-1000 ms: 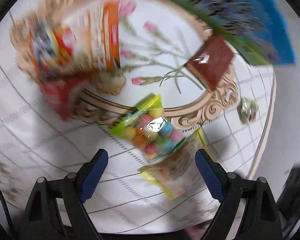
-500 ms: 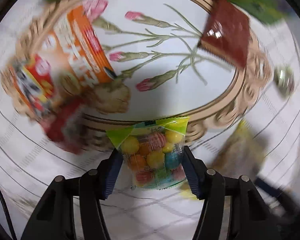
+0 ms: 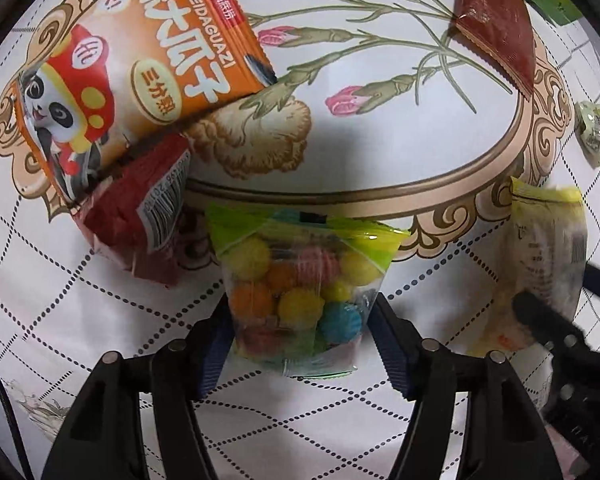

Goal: Organize snacks
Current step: 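Grasp the clear candy-ball bag with left tool while right tool grasps the yellow-edged bag, then carry both bags into the box and open both tools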

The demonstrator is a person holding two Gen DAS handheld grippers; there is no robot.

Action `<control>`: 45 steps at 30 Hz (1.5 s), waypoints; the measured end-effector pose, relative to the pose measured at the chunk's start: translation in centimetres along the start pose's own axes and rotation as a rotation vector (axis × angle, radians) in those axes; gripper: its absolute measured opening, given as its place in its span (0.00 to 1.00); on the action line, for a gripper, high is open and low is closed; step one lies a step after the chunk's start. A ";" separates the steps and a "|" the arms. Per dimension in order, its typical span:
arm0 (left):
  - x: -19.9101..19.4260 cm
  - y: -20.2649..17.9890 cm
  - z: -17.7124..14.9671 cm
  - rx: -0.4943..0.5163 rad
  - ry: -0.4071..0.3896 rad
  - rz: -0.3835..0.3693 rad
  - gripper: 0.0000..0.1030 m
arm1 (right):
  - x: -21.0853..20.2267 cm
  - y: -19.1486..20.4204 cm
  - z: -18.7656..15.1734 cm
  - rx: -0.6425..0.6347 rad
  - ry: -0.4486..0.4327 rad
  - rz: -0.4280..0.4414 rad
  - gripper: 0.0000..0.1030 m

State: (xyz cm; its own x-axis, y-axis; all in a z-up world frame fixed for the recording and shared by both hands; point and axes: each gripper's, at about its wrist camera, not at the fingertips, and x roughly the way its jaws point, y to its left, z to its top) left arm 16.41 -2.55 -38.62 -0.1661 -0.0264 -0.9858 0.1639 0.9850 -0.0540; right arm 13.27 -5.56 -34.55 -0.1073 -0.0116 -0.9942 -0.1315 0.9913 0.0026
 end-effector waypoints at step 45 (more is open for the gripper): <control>-24.7 9.5 20.3 -0.143 -0.303 -0.089 0.44 | -22.0 -1.5 23.8 0.143 -0.438 0.272 0.38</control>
State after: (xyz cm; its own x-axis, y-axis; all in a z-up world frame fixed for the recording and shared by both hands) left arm 41.87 4.02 -17.98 0.1267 -0.1416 -0.9818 0.0207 0.9899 -0.1401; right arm 39.32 -3.69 -15.27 0.3066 0.2738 -0.9116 -0.0177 0.9592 0.2821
